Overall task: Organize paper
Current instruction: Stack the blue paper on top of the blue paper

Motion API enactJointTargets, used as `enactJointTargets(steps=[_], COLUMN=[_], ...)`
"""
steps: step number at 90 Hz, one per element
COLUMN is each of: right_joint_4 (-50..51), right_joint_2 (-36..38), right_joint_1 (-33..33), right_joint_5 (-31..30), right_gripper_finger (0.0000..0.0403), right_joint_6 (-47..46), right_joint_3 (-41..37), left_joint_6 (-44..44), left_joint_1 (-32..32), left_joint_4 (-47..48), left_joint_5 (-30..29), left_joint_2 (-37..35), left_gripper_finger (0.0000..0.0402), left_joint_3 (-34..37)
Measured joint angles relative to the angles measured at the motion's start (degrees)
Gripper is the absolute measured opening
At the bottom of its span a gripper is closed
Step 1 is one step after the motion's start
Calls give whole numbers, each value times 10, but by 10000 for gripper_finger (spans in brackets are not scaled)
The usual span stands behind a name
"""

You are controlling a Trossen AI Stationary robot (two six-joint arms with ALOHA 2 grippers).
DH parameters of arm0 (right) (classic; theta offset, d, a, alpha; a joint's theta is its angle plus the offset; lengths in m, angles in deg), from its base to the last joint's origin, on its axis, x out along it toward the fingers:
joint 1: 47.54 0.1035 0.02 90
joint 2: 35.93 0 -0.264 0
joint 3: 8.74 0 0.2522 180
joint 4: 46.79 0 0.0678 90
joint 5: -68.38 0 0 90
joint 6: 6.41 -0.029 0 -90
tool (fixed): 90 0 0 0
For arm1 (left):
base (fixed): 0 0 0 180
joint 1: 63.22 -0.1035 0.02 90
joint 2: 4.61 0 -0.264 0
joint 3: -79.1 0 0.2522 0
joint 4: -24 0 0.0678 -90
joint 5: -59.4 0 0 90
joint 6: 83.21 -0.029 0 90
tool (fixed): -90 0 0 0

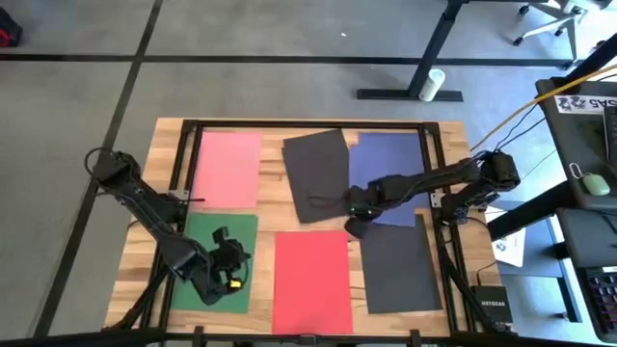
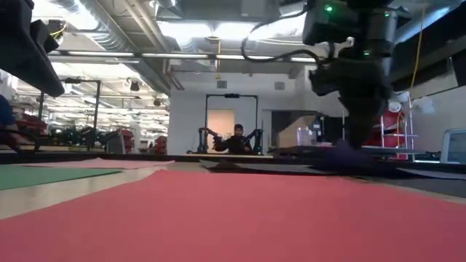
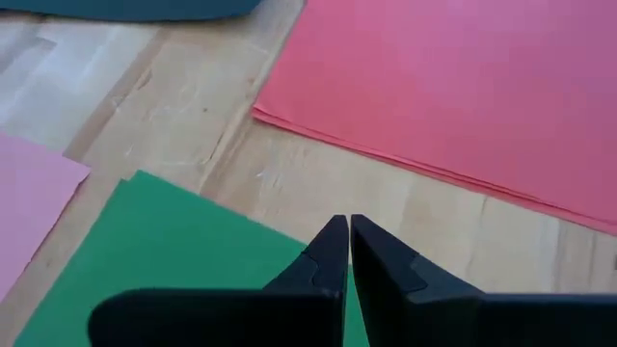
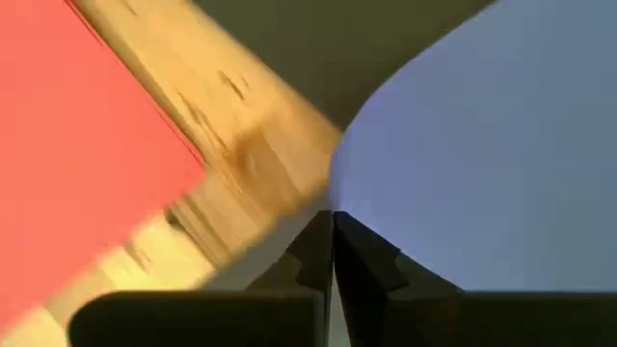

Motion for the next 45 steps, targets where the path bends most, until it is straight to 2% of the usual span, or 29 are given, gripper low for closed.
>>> enactJointTargets(steps=[13,45], right_joint_4=[19,43], right_joint_2=[0,0], right_joint_1=[-7,-24], right_joint_5=[-38,-67], right_gripper_finger=[0,0], right_joint_6=[-16,6], right_joint_3=[0,0], left_joint_6=[3,3], left_joint_1=[0,3], left_joint_4=[0,0], left_joint_5=[0,0], left_joint_2=[0,0], left_gripper_finger=[0,0], left_joint_3=[0,0])
